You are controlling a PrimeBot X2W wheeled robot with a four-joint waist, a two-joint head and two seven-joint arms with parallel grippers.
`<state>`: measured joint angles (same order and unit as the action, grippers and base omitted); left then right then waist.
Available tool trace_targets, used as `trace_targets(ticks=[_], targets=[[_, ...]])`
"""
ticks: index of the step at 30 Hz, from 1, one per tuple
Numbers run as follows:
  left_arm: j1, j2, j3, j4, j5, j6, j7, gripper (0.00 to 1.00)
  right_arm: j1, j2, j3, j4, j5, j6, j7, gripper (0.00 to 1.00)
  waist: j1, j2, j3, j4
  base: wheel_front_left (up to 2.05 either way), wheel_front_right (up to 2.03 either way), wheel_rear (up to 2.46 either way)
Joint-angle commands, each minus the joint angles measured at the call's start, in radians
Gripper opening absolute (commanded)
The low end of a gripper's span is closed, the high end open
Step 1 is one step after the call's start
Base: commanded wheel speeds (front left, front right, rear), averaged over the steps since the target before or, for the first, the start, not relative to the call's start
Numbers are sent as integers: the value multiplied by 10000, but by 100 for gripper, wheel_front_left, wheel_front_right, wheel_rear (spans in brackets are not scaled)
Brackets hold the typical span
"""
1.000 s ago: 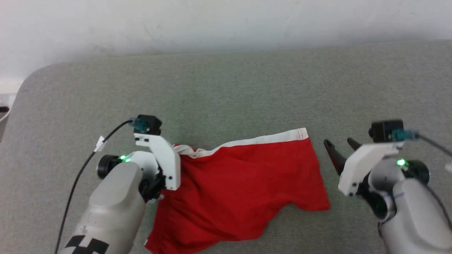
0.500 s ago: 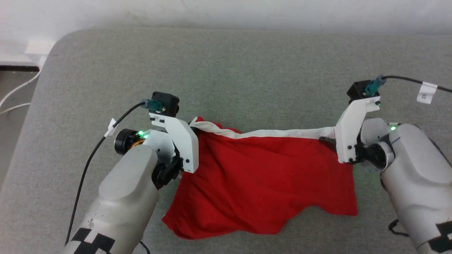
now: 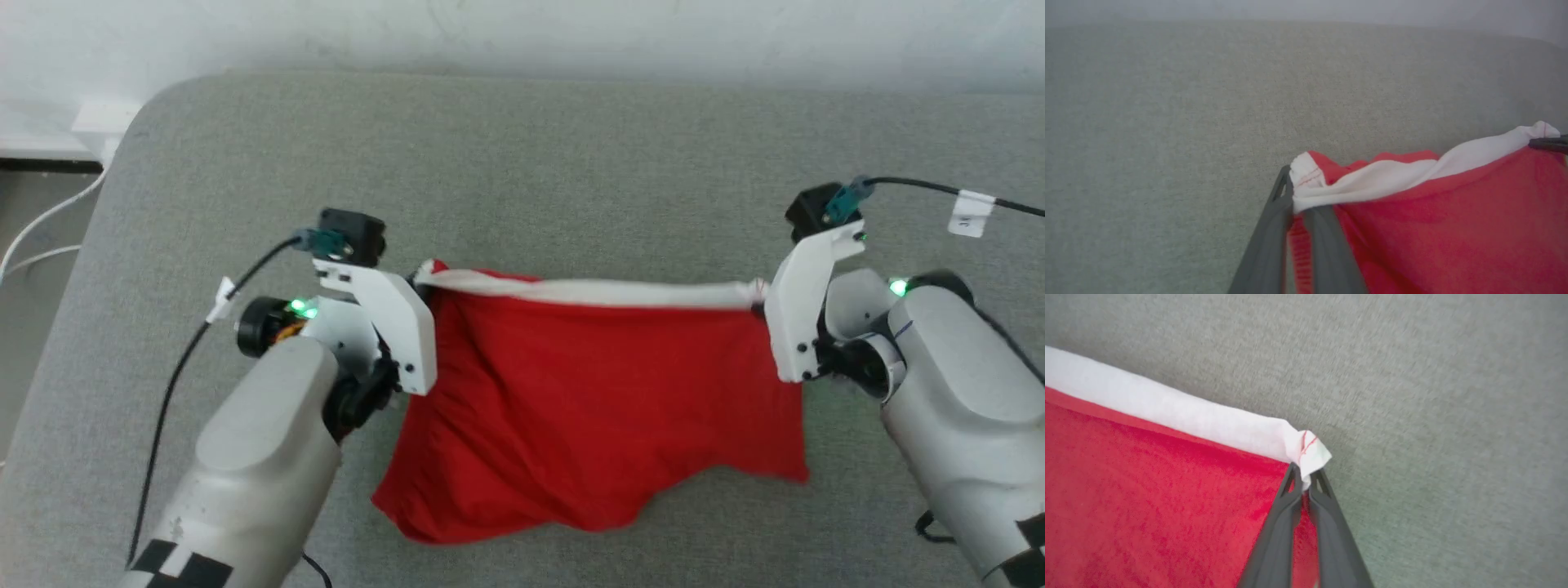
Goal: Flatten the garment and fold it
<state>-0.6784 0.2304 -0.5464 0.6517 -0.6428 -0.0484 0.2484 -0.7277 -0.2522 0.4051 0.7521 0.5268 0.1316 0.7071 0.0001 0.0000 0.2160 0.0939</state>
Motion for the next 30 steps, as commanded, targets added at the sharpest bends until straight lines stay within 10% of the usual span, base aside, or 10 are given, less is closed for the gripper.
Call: trace_targets(ticks=[1, 17, 30], targets=[[-195, 215, 141, -194, 34, 171, -224, 0, -61, -241, 213, -205, -206, -9, -967, 0, -1, 0, -268, -233, 0, 0, 0], [-6248, 300, 1272, 1530, 804, 339, -3250, 0, -5726, -590, -1161, 332, -1714, -9, -6701, 0, -1, 0, 1121, -1273, 0, 0, 0], [-7109, -216, 1348, 4436, 701, 115, -4433, 0, -6358, 511, -233, 2117, -1893, -9, -8203, 0, -1, 0, 1884, -1579, 0, 0, 0]])
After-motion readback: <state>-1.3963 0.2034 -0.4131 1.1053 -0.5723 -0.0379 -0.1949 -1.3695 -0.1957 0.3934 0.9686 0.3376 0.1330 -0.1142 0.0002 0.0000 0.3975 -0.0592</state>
